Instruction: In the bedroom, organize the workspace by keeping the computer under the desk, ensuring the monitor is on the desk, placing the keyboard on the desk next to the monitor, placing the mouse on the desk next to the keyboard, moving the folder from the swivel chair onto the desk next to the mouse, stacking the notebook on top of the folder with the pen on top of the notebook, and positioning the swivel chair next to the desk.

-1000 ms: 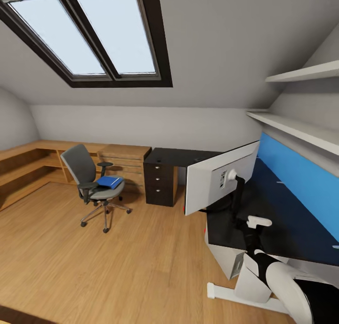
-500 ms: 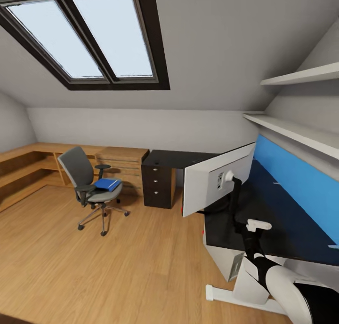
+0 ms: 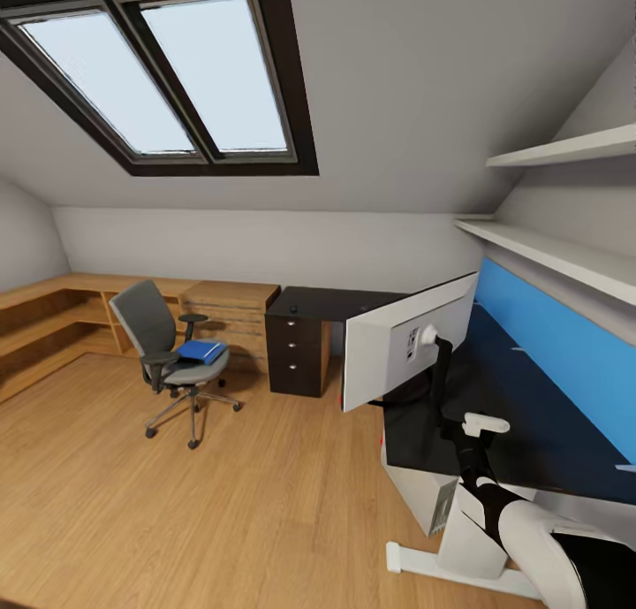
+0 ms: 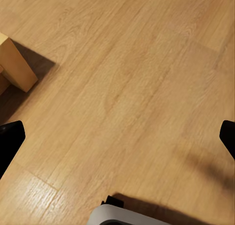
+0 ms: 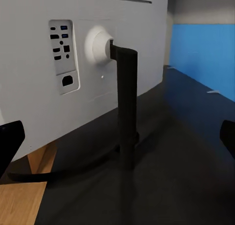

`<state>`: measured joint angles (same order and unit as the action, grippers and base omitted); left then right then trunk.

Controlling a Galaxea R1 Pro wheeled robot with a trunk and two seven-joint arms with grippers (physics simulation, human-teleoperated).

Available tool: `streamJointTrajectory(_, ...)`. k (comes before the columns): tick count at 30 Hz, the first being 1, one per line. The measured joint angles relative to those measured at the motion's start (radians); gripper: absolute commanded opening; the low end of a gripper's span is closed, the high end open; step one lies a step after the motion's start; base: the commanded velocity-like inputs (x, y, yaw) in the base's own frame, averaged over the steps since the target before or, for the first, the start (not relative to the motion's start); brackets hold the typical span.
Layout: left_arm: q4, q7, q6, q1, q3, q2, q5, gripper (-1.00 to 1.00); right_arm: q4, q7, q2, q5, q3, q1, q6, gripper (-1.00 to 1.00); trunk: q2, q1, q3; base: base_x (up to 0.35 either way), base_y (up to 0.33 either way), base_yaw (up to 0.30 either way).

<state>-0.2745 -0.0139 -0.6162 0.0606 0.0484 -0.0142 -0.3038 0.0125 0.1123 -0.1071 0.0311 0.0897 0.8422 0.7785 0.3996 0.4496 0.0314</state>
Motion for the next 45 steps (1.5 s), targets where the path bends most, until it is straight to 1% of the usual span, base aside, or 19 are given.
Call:
streamJointTrajectory(7,0.0,0.0,0.0,0.0,0.0,0.0,0.0,1.0,0.0,-0.001,0.0,0.0,0.0,-0.002,0.0,1.0,0.0,0.0,0.007,0.0,0.0,0.0)
streamJointTrajectory(18,0.0,0.0,0.0,0.0,0.0,0.0,0.0,1.0,0.0,0.0,0.002,0.0,-0.001,-0.015,-0.008,1.0,0.0,0.0,0.008,0.0,0.0,0.0)
streamJointTrajectory(21,0.0,0.0,0.0,0.0,0.0,0.0,0.0,1.0,-0.003,0.002,0.002,0.002,0.001,-0.016,-0.049,1.0,0.0,0.0,0.008,0.0,0.0,0.0)
streamJointTrajectory(23,0.0,0.0,0.0,0.0,0.0,0.0,0.0,1.0,-0.008,0.003,0.001,0.003,0.007,-0.017,-0.095,1.0,0.0,0.0,0.008,0.0,0.0,0.0)
streamJointTrajectory(24,0.0,0.0,0.0,0.0,0.0,0.0,0.0,1.0,-0.015,0.003,0.0,0.01,0.021,-0.017,-0.133,1.0,0.0,0.0,0.008,0.0,0.0,0.0)
streamJointTrajectory(27,0.0,0.0,0.0,0.0,0.0,0.0,0.0,1.0,-0.031,0.002,0.0,0.021,0.038,-0.017,-0.162,1.0,0.0,0.0,0.008,0.0,0.0,0.0)
streamJointTrajectory(31,0.0,0.0,0.0,0.0,0.0,0.0,0.0,1.0,-0.039,0.002,0.0,0.026,0.044,-0.017,-0.172,1.0,0.0,0.0,0.008,0.0,0.0,0.0)
streamJointTrajectory(36,0.0,0.0,0.0,0.0,0.0,0.0,0.0,1.0,-0.041,0.001,-0.002,0.023,0.039,-0.017,-0.173,1.0,0.0,0.0,0.008,0.022,-0.01,0.0)
streamJointTrajectory(45,0.0,0.0,0.0,0.0,0.0,0.001,0.0,1.0,-0.04,-0.001,-0.005,0.019,0.035,-0.017,-0.165,1.0,0.0,0.0,0.008,0.23,-0.117,0.0)
